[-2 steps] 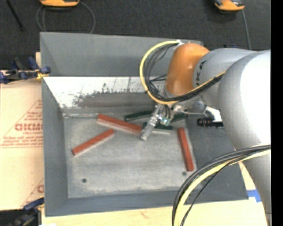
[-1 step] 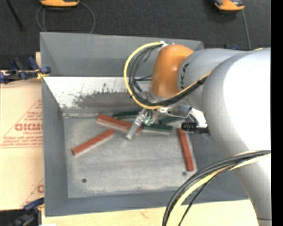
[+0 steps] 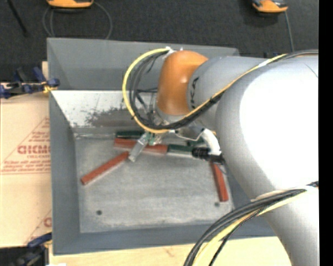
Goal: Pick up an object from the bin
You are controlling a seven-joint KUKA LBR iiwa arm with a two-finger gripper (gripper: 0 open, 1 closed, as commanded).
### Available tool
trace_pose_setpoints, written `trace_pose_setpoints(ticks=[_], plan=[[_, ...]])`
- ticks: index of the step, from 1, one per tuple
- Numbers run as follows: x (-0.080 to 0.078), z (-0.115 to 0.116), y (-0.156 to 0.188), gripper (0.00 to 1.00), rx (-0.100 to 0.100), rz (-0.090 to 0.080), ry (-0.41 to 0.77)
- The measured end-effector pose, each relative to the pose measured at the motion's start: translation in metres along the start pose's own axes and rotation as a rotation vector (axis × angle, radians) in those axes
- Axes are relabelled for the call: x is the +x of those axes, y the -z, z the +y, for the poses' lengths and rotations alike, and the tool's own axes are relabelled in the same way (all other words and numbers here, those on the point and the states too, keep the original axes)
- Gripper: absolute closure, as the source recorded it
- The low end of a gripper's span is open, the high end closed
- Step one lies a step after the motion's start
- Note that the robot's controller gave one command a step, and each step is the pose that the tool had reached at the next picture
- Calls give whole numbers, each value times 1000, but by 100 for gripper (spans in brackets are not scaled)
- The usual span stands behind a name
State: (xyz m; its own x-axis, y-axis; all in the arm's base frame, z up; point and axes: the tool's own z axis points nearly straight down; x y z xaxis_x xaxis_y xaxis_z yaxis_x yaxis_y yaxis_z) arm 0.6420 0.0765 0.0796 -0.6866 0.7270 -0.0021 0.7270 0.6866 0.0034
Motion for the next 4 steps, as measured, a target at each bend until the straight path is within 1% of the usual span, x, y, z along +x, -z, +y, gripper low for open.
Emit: trace_pose_setpoints(ticks=[1,2,3,4], plan=[[75,67,21,0,-3,0,102],[71,20,-10,0,3,0,120],[119,64,-8,0,6,-3,278],[142,47,-9,0,2,1,582]])
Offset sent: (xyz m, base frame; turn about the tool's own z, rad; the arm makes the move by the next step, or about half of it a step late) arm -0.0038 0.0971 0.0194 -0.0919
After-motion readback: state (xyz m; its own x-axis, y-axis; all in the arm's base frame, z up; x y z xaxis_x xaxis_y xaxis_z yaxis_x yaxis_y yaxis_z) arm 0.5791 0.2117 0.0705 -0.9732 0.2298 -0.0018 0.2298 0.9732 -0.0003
